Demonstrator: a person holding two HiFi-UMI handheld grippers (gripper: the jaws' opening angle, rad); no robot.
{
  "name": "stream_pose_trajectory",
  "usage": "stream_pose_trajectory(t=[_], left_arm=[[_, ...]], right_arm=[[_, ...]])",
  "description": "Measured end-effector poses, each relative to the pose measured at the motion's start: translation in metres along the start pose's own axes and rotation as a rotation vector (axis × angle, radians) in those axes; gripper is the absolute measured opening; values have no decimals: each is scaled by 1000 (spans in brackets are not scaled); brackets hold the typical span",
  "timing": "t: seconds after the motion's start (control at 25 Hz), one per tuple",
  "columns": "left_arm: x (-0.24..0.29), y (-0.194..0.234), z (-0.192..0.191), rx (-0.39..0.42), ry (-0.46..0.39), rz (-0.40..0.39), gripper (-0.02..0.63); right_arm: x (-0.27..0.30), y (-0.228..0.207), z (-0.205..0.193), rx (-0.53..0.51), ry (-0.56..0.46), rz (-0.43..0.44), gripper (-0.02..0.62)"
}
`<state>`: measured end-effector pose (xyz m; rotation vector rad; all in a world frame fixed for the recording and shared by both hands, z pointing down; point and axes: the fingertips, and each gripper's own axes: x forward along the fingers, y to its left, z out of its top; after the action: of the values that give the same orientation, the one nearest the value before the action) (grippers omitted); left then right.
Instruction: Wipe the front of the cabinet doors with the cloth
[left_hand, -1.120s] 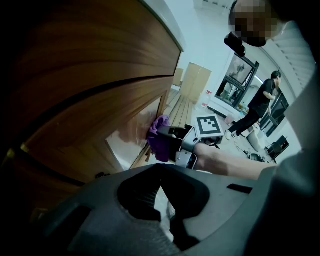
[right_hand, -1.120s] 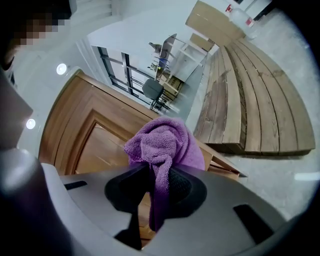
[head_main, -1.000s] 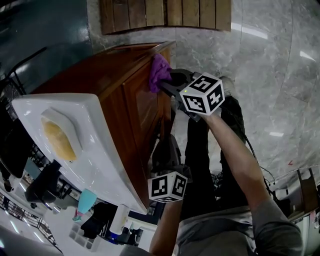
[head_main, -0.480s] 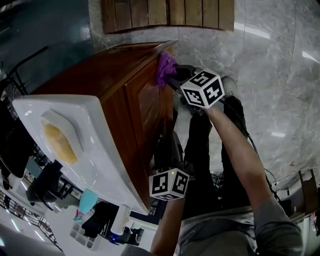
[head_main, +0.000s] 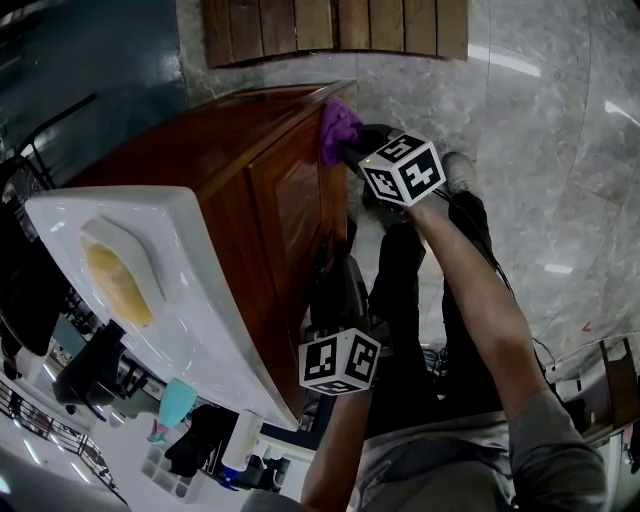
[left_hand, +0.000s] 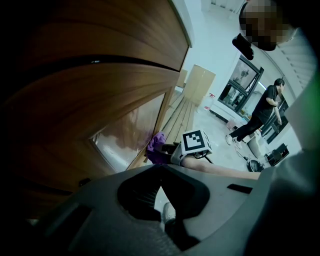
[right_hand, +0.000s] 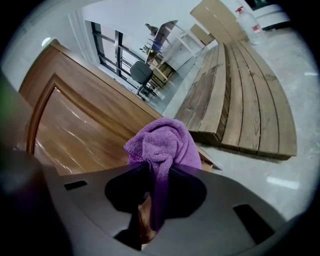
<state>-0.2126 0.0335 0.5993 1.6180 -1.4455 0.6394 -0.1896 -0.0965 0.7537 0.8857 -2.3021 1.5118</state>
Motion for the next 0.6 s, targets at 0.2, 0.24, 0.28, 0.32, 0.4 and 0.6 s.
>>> stream_pose_trajectory(t=[0.2, 0.24, 0.28, 0.32, 0.4, 0.6], left_arm=[[2, 3, 1, -6, -4, 2, 6], [1, 4, 2, -10, -6, 3, 6], [0, 4, 2, -14, -7, 4, 6], [-2, 5, 3, -18, -9, 4, 6], [-5, 4, 2, -21, -12, 2, 6], [-14, -4, -2, -19, -16, -11, 6]], right_arm=[[4, -14, -8, 8, 47, -73, 72], [3, -17, -9, 17, 54, -90, 72], [1, -19, -12, 29, 60, -105, 72], [-1, -20, -14, 43, 64, -117, 72], [-7, -22, -20, 71, 63, -129, 72], [-31, -16, -27, 93, 32, -125, 72]])
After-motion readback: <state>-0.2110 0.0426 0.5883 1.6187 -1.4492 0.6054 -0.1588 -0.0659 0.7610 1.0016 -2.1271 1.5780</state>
